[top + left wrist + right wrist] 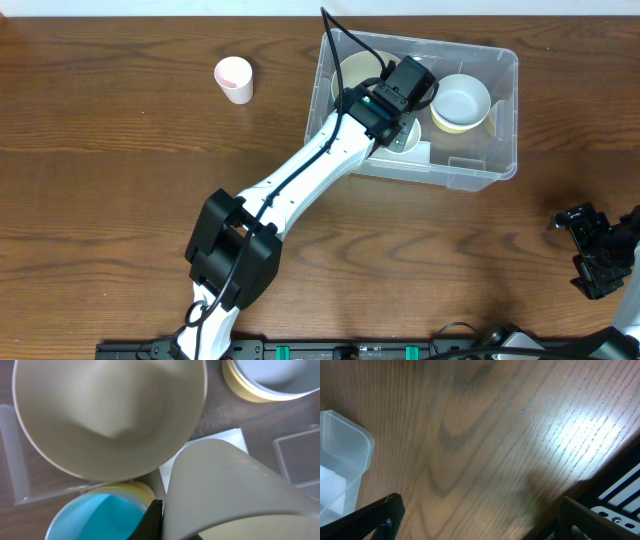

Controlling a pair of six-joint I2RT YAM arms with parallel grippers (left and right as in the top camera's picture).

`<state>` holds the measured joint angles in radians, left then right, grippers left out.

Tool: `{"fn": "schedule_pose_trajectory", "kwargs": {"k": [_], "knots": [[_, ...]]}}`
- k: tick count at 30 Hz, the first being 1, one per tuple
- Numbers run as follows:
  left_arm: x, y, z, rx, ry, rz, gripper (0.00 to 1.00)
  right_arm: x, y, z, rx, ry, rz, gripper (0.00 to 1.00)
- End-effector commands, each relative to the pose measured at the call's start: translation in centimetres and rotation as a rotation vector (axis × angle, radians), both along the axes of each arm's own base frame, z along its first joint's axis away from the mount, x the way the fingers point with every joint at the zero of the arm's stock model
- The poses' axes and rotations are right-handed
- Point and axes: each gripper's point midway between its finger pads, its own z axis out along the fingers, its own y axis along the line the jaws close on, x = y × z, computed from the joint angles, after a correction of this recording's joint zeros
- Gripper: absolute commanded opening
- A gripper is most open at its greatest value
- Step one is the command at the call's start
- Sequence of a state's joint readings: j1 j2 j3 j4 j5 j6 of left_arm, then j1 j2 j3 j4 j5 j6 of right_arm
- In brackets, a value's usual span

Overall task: Pack container
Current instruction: 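Lower the white cup right of the blue cup and release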

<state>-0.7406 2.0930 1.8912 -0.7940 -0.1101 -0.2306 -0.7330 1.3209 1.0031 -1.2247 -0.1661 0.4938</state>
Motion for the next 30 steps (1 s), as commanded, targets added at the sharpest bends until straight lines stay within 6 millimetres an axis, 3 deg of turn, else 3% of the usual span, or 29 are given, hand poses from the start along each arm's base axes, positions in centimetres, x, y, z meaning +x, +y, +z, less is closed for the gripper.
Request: {"fn": "schedule_pose_trajectory", "kwargs": {"k": [1, 8, 16, 25, 30], "knots": [[-0.1, -0.8, -0.6, -0.026, 0.02, -0.026, 0.07, 0.0, -0.1, 0.3, -0.003, -0.014, -0.022, 0.99], [0.1, -1.1, -0.5, -0.041, 0.013, -0.03, 0.07, 0.0, -0.1, 0.3, -0.003, -0.014, -0.022, 0.99], [-1.3, -0.3, -0.6, -0.006, 0.074, -0.029, 0.07, 0.0, -0.1, 0.3, -0.003, -0.014, -0.022, 0.99], [-1.3, -1.0, 4.0, -0.076, 0.075, -0.03, 0.07, 0.0, -0.1, 0.3, -0.003, -0.014, -0.022, 0.99], [-1.5, -1.2, 4.9, -0.09, 0.076, -0.042, 0.07, 0.0, -0.1, 0.3, -0.003, -0.014, -0.022, 0.99]]}}
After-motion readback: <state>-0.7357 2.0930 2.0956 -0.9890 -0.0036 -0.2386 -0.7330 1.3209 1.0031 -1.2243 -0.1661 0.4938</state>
